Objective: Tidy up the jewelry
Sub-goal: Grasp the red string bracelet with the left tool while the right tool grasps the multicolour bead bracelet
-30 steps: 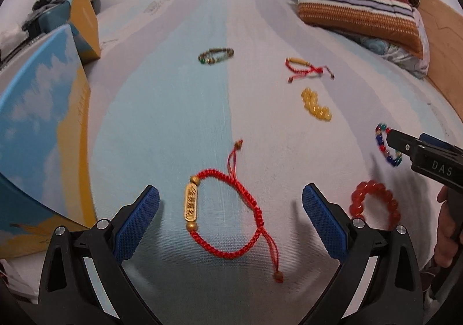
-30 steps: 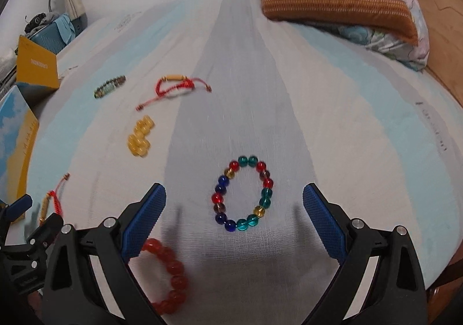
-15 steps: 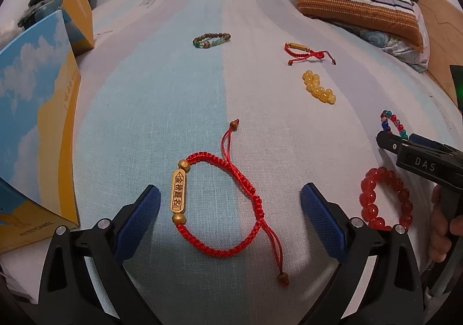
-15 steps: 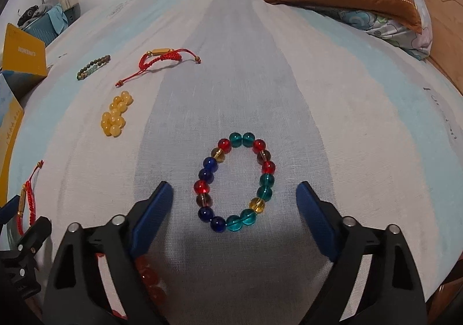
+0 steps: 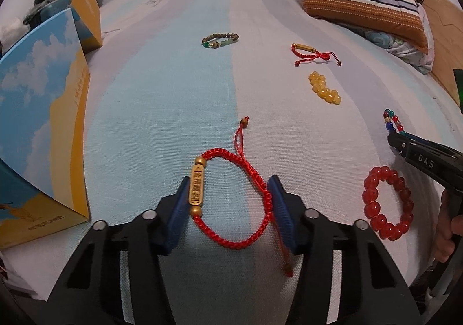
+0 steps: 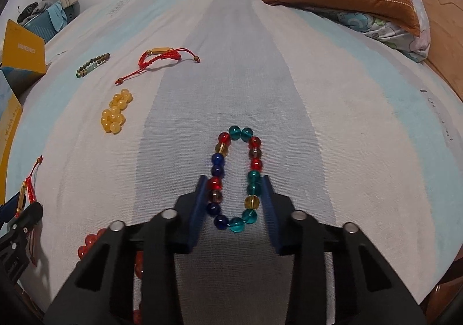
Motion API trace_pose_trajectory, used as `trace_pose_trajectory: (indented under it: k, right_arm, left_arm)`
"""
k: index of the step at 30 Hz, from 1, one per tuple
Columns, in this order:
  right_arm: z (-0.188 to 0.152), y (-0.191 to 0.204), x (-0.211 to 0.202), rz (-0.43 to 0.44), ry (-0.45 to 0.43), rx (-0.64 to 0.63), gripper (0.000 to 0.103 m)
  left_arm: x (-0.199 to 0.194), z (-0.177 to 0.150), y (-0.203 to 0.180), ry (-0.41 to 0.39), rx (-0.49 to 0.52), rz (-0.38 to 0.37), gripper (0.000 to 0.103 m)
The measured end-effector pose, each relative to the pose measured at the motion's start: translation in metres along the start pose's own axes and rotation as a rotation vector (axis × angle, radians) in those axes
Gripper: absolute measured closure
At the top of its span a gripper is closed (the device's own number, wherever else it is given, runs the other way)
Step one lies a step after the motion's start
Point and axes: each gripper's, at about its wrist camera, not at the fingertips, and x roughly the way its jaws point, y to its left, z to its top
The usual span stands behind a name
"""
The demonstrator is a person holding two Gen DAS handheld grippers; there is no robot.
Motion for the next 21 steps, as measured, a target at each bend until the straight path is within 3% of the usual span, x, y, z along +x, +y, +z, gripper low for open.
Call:
trace_pose_trajectory:
  k: [4, 11, 13, 21]
  right_arm:
    - [0.0000, -0.0008, -0.0006, -0.006, -0.001, 0.002, 0.081]
    - [0.0001, -0.0022, -0.0006, -0.008, -0.004, 0.003, 0.084]
    - [0.0001, -0.0027, -0.0008, -0.007, -0.005, 0.005, 0.085]
    - [0.0001, -0.0035, -0.0034, -0.007, -0.008, 0.004, 0.085]
  left_arm:
    - [-0.0005, -0.0002, -0.0006, 0.005, 0.008, 0.006, 0.064]
    - [-0.0019, -0.0009, -0.0001, 0.005, 0.015, 0.015, 0.083]
    - [-0.0022, -0.0008, 0.0003, 0.005, 0.019, 0.017, 0.098]
    - [-0.0030, -0.0014, 0.0006, 0.003, 0.021, 0.020, 0.098]
